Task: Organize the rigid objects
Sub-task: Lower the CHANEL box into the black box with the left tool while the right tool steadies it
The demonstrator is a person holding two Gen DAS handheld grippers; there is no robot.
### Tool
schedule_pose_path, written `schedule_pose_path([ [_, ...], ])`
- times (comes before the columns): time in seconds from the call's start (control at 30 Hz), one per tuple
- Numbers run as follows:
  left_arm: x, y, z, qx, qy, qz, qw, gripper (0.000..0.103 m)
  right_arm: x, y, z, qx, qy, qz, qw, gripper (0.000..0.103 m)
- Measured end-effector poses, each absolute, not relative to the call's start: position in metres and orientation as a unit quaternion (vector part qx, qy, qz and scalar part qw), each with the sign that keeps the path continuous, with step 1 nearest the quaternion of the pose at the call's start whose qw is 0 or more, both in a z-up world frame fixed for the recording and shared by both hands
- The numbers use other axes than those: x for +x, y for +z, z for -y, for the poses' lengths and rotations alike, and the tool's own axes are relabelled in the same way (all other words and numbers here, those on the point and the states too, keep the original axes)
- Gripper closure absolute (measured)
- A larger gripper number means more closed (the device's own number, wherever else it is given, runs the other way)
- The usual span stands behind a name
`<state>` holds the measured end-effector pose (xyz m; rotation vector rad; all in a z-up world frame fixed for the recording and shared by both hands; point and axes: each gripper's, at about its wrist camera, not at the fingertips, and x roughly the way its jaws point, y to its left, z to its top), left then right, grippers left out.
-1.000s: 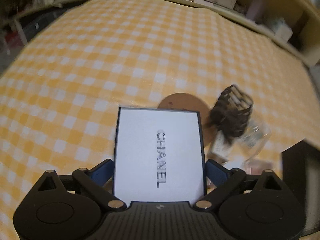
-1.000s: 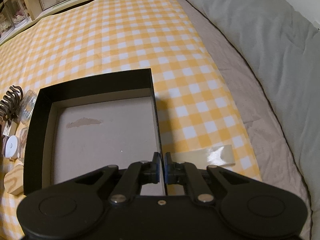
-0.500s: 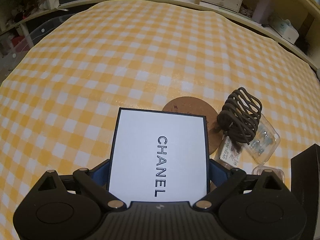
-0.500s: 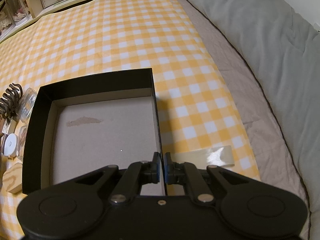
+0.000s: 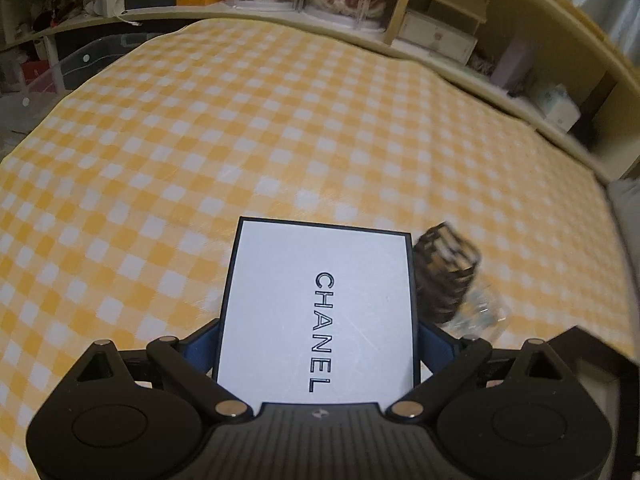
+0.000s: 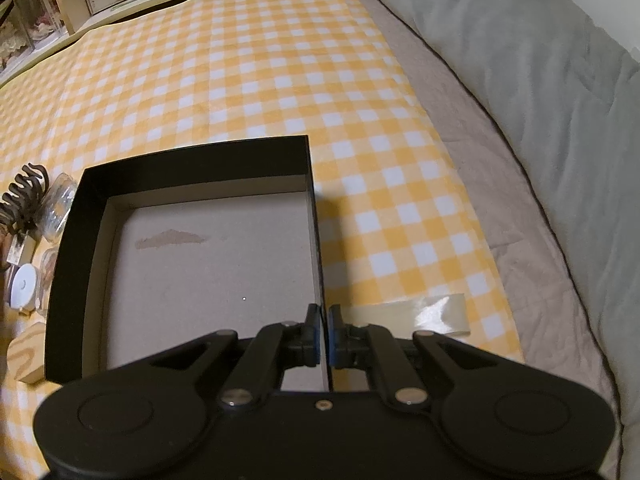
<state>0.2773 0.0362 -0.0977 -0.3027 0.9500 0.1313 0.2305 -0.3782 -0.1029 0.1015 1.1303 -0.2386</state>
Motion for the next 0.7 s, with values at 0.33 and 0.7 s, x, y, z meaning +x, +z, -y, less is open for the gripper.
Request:
schedule_pose_path([
  [0.33,0.258,-0.052,0.038,-0.169,-0.066,-0.420,0.889,0.007,0.224,-0.092,0.369,0.065,-0.076,-0.543,0.834,0.100],
  [0.7,0.254,-0.067,0.163,-0.139,-0.198,-0.431,0.869,0.007,0.210,-0.083,0.356,0.030,-0.030,-0.540,0.841,0.099],
])
